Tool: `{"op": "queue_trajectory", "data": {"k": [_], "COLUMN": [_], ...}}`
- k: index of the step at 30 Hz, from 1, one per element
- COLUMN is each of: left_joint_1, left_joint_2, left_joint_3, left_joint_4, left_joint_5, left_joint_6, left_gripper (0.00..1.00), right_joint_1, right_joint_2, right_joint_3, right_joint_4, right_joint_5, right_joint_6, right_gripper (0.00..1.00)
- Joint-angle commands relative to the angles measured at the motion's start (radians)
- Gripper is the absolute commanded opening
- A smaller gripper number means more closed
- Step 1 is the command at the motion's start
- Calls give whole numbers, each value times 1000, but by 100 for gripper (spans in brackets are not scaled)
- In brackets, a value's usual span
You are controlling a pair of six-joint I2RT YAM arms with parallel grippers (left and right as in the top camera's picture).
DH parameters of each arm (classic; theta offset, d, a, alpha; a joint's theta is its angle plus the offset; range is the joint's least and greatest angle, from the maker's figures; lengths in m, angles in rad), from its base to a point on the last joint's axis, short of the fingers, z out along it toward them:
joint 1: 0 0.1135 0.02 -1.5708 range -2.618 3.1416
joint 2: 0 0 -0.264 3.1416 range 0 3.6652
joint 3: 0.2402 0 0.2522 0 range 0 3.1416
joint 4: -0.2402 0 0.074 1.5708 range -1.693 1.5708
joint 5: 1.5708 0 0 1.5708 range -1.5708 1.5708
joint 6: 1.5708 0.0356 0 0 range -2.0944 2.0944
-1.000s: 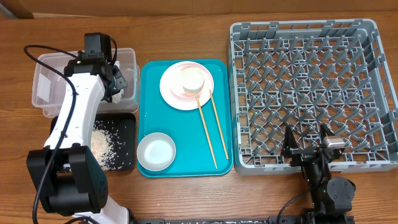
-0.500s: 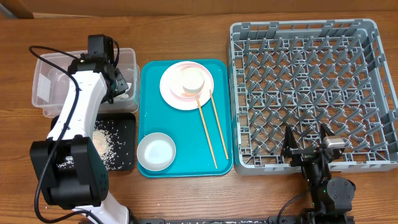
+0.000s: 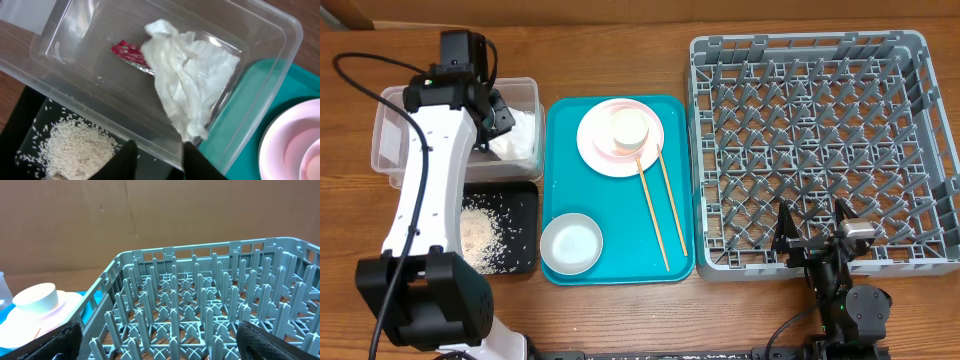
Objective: Sort waste into correct bins and load items into the dishwasher
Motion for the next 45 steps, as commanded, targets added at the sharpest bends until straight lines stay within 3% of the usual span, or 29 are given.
{"op": "queue_trajectory", "data": {"k": [1, 3, 9, 15, 20, 25, 31, 36, 45], "left_joint_1": [12, 12, 12, 12, 7, -11, -68, -146, -292], "left_joint_2": [3, 16, 50, 20, 7, 8, 8, 8, 8], "left_joint_3": [11, 10, 10, 11, 11, 9, -30, -175, -433], "left_joint_4": [-2, -2, -16, -38, -195, -354, -415, -382, -176], "left_joint_5": [-6, 3, 31, 283, 456, 438, 370, 346, 362], "left_joint_6": [-25, -29, -27, 68, 115, 123, 160, 148, 121], "left_gripper": [9, 4, 4, 4, 4, 4, 4, 4, 4], "right_joint_1": [-4, -4, -4, -3, -3, -4, -3, -4, -3], "right_joint_2": [-9, -9, -9, -9, -9, -9, -9, -9, -9], "right_joint_3": [-10, -10, -10, -10, -10, -10, -10, -10, -10], "right_joint_4": [7, 7, 7, 7, 7, 7, 7, 7, 7], "right_joint_5": [6, 6, 6, 6, 6, 6, 6, 6, 6], "right_joint_6": [7, 7, 7, 7, 7, 7, 7, 7, 7], "right_gripper": [100, 100, 100, 100, 100, 100, 100, 100, 100]}}
